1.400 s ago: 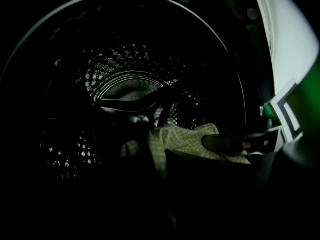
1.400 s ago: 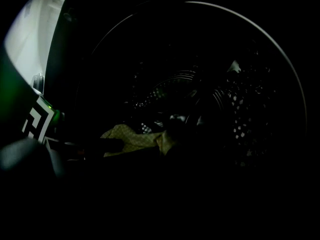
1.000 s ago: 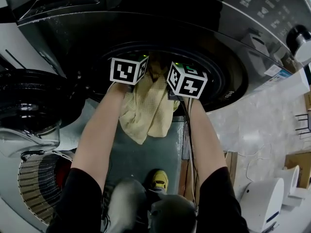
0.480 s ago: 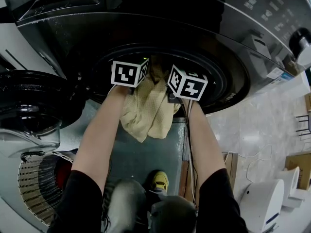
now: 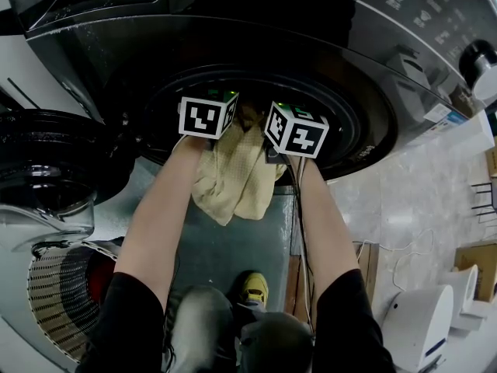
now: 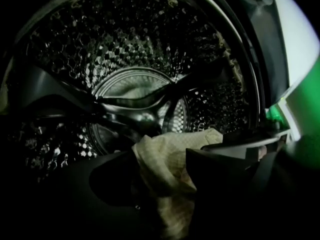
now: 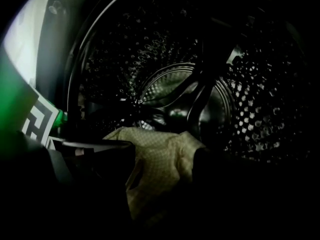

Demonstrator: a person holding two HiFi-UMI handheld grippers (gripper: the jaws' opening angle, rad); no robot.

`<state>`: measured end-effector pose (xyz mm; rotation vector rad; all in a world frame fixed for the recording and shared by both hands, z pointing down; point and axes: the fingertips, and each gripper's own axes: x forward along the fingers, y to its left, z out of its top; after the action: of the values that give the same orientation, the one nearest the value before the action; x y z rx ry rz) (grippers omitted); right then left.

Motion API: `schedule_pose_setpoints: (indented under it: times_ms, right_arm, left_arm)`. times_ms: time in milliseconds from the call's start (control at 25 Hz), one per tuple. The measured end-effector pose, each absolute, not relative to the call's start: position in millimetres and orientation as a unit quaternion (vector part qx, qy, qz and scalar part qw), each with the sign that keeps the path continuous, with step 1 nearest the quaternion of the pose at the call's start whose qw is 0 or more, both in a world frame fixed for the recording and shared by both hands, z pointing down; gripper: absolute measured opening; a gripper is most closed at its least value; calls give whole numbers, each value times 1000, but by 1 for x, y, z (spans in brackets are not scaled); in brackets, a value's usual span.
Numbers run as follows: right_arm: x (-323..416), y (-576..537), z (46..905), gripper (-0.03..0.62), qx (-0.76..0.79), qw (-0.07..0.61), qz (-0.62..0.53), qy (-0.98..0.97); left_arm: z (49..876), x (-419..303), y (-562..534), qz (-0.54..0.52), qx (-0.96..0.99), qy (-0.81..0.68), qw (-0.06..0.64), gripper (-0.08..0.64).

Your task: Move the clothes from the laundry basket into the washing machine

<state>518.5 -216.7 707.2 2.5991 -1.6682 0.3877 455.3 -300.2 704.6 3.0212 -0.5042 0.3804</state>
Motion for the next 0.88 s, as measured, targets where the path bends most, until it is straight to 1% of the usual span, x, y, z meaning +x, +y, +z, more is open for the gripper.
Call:
schedule_pose_setpoints:
  times_ms: [40,200,400,480,560,600,640,680,720,760,800,880]
  right_arm:
    - [519,-217,709,348,835,16,129,-534]
    - [520,-216,717,347,831,20,153,-535]
    - [523,-211,716,360,836,31,157,-525]
    - [523,-209,715,344,838,38,159,-521]
    - [523,-205,717,268,840,47,167,-514]
    - [523,-203,719,219,842,52,172,-509]
    - [523,-201,722,201,843,57,177,-505]
    - [522,-199,724,175,844,64,181,-501]
    - [522,-197,726,129,844,72,184,-499]
    - [521,-196,727,97,845,77,185,-497]
    - [520,-195,727,74,845,78,186,-495]
    - [519,-194,727,18,845,79,191,-493]
  left_arm:
    - [707,455,-301,128,978,-164,28,322]
    - [710,451,-306,132,974,-180,31,353]
    - [711,450,-302,139,973,-179,34,353]
    - [712,450,-300,143,973,-177,33,353]
    - [714,448,-298,149,972,-176,37,349]
    - [715,448,-295,152,972,-174,35,332]
    - [715,448,-293,155,972,-172,30,313]
    - [715,448,-291,157,973,-170,25,280]
    - [714,447,-290,158,973,-169,22,226]
    - [714,446,-290,158,973,-169,23,196]
    - [714,446,-289,158,973,-169,26,176]
    - [717,443,-288,160,972,-171,34,93]
